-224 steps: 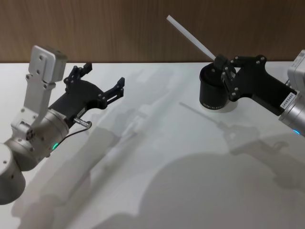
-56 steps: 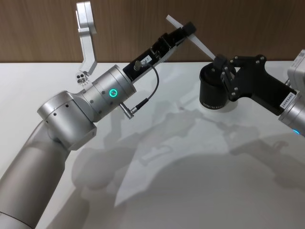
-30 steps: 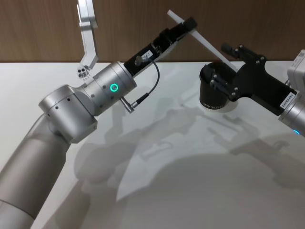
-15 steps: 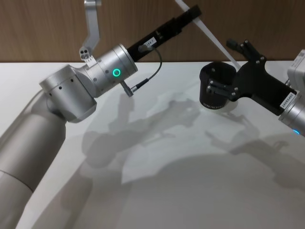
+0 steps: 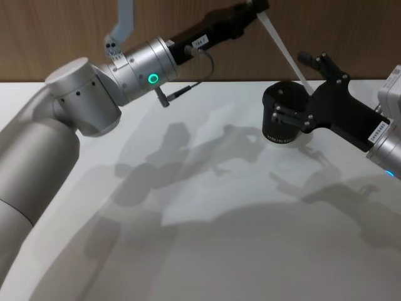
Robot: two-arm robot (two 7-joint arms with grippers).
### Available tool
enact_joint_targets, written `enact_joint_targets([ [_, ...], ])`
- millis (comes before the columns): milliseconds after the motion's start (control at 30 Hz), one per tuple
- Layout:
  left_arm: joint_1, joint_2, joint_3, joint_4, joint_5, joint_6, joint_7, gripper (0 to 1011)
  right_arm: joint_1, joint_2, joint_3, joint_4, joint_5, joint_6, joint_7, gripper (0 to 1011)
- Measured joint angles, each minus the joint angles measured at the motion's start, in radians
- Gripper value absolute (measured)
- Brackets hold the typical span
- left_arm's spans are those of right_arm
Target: Pick up the straw with one hand, pass it to the other hand, and insert it into the cup.
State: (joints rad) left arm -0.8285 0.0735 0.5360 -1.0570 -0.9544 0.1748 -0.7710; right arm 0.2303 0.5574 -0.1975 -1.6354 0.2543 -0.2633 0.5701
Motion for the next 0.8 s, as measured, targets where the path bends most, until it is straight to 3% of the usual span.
enact_joint_targets([
  [233,-0.027,0.019,0.027,-0.005,0.057,-0.055,-0.001,5,0.000,0.000,0.000,0.000,0.000,0.000,0.000,1001],
  [567,-0.066,0.059,0.074,-0.040,0.175,-0.151,0.020,5,0.000,0.000,0.000,0.000,0.000,0.000,0.000,1001],
  [800,-0.090,0.082,0.102,-0.065,0.246,-0.180,0.035,5,0.000,0.000,0.000,0.000,0.000,0.000,0.000,1001],
])
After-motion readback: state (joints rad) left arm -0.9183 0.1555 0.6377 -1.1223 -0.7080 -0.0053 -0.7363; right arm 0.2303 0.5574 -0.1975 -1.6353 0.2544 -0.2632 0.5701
